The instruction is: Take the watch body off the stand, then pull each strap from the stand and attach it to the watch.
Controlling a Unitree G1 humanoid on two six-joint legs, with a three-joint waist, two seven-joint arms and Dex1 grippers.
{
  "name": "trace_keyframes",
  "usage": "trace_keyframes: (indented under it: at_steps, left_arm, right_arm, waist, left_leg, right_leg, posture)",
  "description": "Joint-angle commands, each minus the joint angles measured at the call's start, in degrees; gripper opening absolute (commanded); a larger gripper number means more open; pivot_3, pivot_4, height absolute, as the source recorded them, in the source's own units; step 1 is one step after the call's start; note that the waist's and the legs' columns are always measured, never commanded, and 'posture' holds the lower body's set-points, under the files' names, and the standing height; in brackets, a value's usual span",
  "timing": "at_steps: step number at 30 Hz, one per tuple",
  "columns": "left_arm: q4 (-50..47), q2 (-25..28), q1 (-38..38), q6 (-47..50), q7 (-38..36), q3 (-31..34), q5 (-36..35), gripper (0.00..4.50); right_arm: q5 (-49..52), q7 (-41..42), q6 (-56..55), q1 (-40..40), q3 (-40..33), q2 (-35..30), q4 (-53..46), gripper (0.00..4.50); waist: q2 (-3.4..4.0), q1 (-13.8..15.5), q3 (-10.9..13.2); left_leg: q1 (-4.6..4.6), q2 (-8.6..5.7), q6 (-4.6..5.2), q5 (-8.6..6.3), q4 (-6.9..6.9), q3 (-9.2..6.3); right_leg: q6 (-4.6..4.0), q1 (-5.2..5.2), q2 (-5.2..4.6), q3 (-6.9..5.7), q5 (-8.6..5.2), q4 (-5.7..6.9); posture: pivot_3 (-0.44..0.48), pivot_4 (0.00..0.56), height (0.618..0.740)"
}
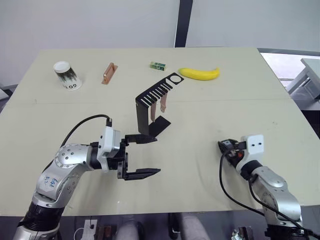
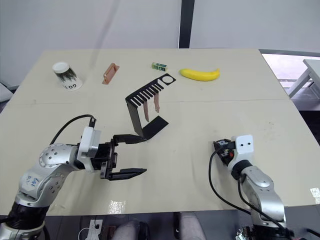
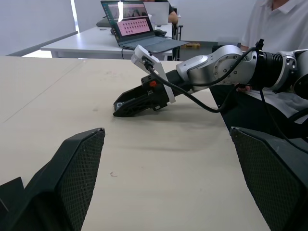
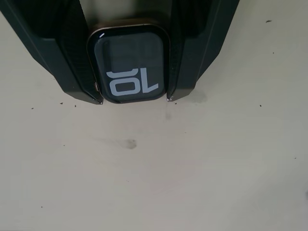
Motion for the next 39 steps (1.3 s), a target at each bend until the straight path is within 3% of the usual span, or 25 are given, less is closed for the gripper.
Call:
trace_keyframes:
  at_steps: [1,12,18,24,28,32,35,39]
  left_arm:
    - [-1.2,1.4,0.7,-0.3,-0.5,2.8,-0.9,4.5]
    - [-2.0,2.9,2.1,0.7,-0.4,4.8,-1.5,4.5]
    - [-1.9,3.3,2.3,1.1,-0.3,5.7,-1.6,4.5]
    - [-1.7,4.3,3.3,1.2,-0.3,7.1,-1.6,4.5]
    - [-1.2,5.0,5.3,0.7,0.0,9.6,-1.2,4.5]
    - [0.5,6.0,9.0,0.1,0.7,14.5,-0.6,4.5]
    - [3.6,6.8,13.0,-2.2,1.0,19.3,1.6,4.5]
    - [9.9,7.1,17.9,-6.9,1.7,26.2,4.8,4.5]
  right_arm:
    - [0.4,-1.1,-0.3,-0.5,-0.2,1.3,0.2,1.6]
    - [0.9,0.4,-1.3,-1.1,-1.0,1.8,2.0,1.6]
    - [0.5,1.3,-3.3,-1.2,-0.9,0.6,2.6,4.47]
    - [2.3,3.8,-7.0,-0.6,-2.1,-0.4,1.4,4.47]
    - [10.8,9.9,-7.5,0.4,-6.5,-1.8,-3.4,4.47]
    - [17.1,15.9,-4.2,3.6,-11.4,-8.4,-7.2,4.47]
    - [14.1,25.2,-12.8,8.5,-15.2,-15.0,-5.3,4.47]
    - [10.4,34.6,-21.9,14.5,-21.2,-22.5,4.4,4.47]
  waist:
    - [0.0,0.0,0.0]
    - [-0.02,-0.1,0.0]
    - [-0.03,0.0,0.0]
    - [-0.03,0.1,0.0]
    - [0.0,0.0,0.0]
    - [-0.01,0.2,0.0]
    - [-0.01,0.5,0.0]
    - [-0.09,1.0,0.0]
  left_leg:
    - [0.0,0.01,0.0,0.0,0.0,0.0]
    - [0.04,0.03,-0.02,-0.01,0.02,0.0]
    - [0.04,0.02,-0.02,-0.01,0.04,-0.01]
    - [0.02,0.02,-0.02,-0.01,0.05,-0.03]
    - [0.04,0.03,-0.02,-0.02,0.05,-0.03]
    - [0.03,0.04,-0.02,-0.02,0.05,-0.06]
    - [0.05,0.02,0.01,-0.04,0.05,-0.06]
    - [0.07,0.04,0.03,-0.06,0.05,-0.04]
  right_leg:
    - [0.0,0.0,0.0,0.0,0.0,0.0]
    - [0.0,0.04,0.02,0.0,0.0,0.01]
    - [0.0,0.05,0.02,0.01,0.0,0.02]
    - [0.0,0.05,0.02,0.01,0.0,0.02]
    - [0.0,0.05,0.04,0.01,0.0,0.07]
    - [0.0,0.05,0.04,0.0,0.0,0.05]
    - [0.0,0.07,0.04,-0.01,0.0,0.0]
    - [0.0,0.13,0.09,-0.02,0.0,-0.12]
  posture:
    - [0.0,0.15,0.74]
    - [0.0,0.15,0.74]
    - [0.0,0.15,0.74]
    - [0.0,0.15,0.74]
    - [0.0,0.15,0.74]
    - [0.0,0.15,0.74]
    - [0.0,0.15,0.74]
    - [0.0,0.15,0.74]
